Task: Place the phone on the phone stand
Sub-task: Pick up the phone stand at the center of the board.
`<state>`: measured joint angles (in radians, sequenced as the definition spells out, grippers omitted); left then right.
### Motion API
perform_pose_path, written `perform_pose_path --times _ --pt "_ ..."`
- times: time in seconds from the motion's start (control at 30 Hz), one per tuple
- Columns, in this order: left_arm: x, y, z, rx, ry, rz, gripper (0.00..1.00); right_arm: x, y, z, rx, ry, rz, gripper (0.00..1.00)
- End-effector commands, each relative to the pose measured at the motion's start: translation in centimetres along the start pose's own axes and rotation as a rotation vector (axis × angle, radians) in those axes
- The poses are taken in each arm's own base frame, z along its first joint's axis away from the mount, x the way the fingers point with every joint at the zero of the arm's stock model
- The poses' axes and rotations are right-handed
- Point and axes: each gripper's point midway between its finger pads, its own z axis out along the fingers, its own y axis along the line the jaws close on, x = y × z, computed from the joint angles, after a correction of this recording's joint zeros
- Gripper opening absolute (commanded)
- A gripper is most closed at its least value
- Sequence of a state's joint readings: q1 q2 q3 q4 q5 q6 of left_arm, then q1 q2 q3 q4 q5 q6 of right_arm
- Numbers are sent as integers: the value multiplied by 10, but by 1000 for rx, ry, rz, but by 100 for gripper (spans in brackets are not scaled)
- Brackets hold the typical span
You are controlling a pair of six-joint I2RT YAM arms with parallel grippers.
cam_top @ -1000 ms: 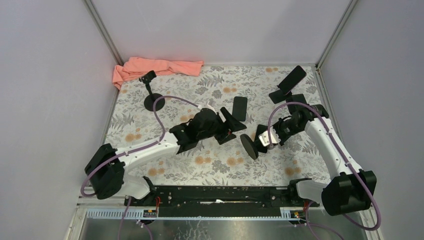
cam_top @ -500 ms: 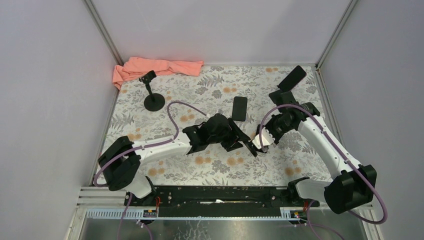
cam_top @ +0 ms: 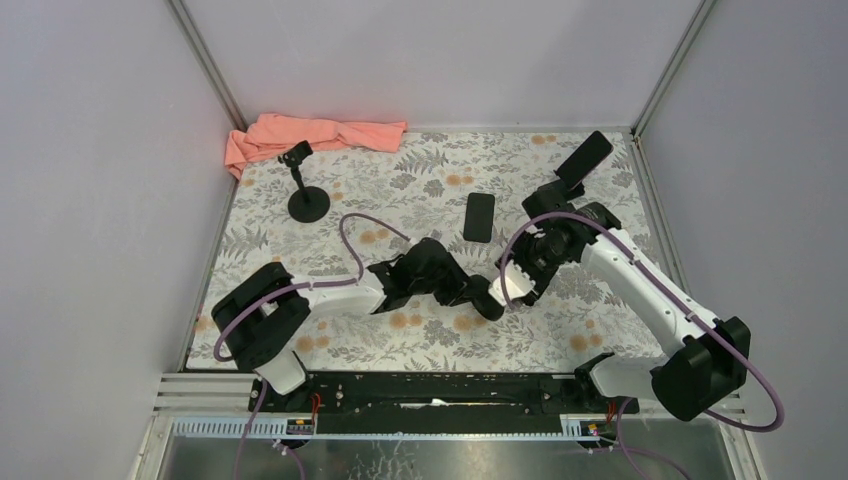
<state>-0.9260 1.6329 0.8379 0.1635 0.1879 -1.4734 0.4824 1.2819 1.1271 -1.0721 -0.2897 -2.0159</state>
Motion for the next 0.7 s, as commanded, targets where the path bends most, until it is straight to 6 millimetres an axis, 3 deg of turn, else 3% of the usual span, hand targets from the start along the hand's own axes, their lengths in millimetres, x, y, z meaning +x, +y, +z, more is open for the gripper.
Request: perform_pose_path --times 0.0,0.13,0.27,0.4,0.53,0.67 --pt "-1 -8 -16 154 6 172 0 -23 -41 -32 164 -80 48 69" --pt "-14 -7 -33 278 -1 201 0 -49 -59 -64 267 -205 228 87" --pt "-26 2 -40 324 16 227 0 -73 -71 -90 346 -342 455 92" --pt "-38 19 -40 310 37 253 0 -95 -66 -95 378 -566 687 92" --pt "-49 35 -41 298 51 267 0 -79 -52 -122 483 -904 892 94" --pt "-57 50 -37 261 60 283 0 -58 -42 -122 545 -976 1028 95"
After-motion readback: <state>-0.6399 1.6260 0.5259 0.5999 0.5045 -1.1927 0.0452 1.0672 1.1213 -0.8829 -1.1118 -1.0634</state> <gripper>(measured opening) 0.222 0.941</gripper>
